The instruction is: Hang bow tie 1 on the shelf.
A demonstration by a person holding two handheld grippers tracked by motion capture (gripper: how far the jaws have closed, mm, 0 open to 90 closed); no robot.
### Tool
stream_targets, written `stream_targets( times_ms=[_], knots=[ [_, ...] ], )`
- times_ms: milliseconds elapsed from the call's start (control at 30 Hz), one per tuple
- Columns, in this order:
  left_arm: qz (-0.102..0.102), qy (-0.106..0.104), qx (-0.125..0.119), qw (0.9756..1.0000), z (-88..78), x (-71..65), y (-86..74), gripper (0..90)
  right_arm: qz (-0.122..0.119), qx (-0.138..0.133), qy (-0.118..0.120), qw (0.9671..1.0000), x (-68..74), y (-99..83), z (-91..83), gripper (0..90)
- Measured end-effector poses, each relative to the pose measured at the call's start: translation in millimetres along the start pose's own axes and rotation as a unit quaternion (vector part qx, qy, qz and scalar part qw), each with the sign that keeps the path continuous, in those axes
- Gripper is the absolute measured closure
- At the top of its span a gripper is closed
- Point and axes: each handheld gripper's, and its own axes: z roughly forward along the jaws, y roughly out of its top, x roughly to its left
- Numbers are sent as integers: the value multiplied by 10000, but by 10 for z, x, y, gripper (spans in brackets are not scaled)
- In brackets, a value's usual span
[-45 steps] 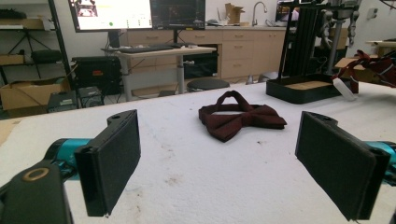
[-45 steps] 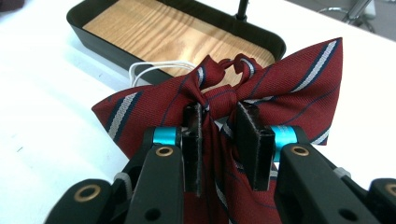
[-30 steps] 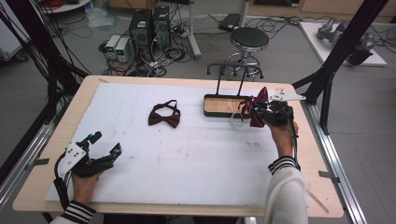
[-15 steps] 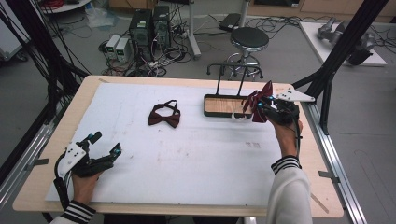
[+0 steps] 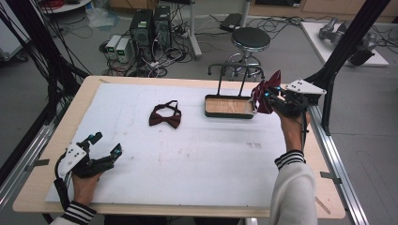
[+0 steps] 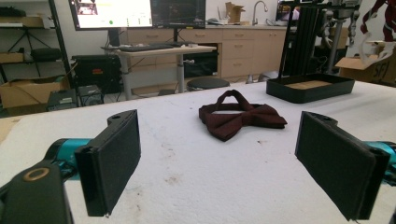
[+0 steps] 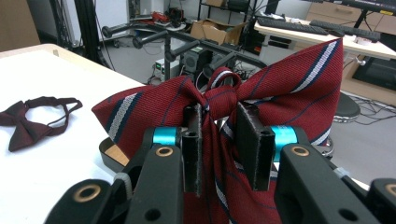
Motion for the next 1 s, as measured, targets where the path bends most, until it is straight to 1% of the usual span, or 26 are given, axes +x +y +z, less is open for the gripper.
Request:
stream_targets(
  times_ms=[133, 200, 333, 400, 500, 567, 633, 667, 800, 933, 1000],
  knots=[
    [7, -4, -5, 10000, -1, 0, 0, 146, 102, -103, -74, 9999, -18, 57, -3, 725],
    [7, 4, 0, 10000, 0, 1, 0, 147, 72, -61, -116, 9999, -37, 57, 3, 725],
    [5, 7, 5, 10000, 2, 2, 1, 147, 129, -72, -174, 9997, -58, 50, 12, 725],
    [4, 8, 5, 10000, 2, 2, 1, 147, 141, -38, -159, 9998, -61, 71, 27, 725],
    [4, 10, 5, 10000, 2, 2, 1, 147, 81, -79, -161, 9998, -51, 142, 51, 725],
    [1, 8, 0, 10000, 2, 1, 1, 146, 58, -105, -208, 9997, -50, 199, 72, 725],
    [-2, 12, -7, 10000, 1, 1, 0, 146, 45, -77, -250, 9996, -65, 260, 90, 724],
    [-2, 8, -3, 10000, 2, 1, 0, 146, 70, -95, -298, 9995, -73, 290, 95, 724],
    [-11, 2, -5, 10000, 1, 3, 0, 147, 135, -166, -360, 9991, -126, 389, 113, 725],
    [-11, 0, -6, 10000, 1, 3, 0, 147, 154, -149, -473, 9987, -169, 442, 133, 724],
    [-9, 2, -10, 10000, 0, 3, 0, 146, 189, -73, -528, 9984, -187, 455, 151, 724]
  ],
)
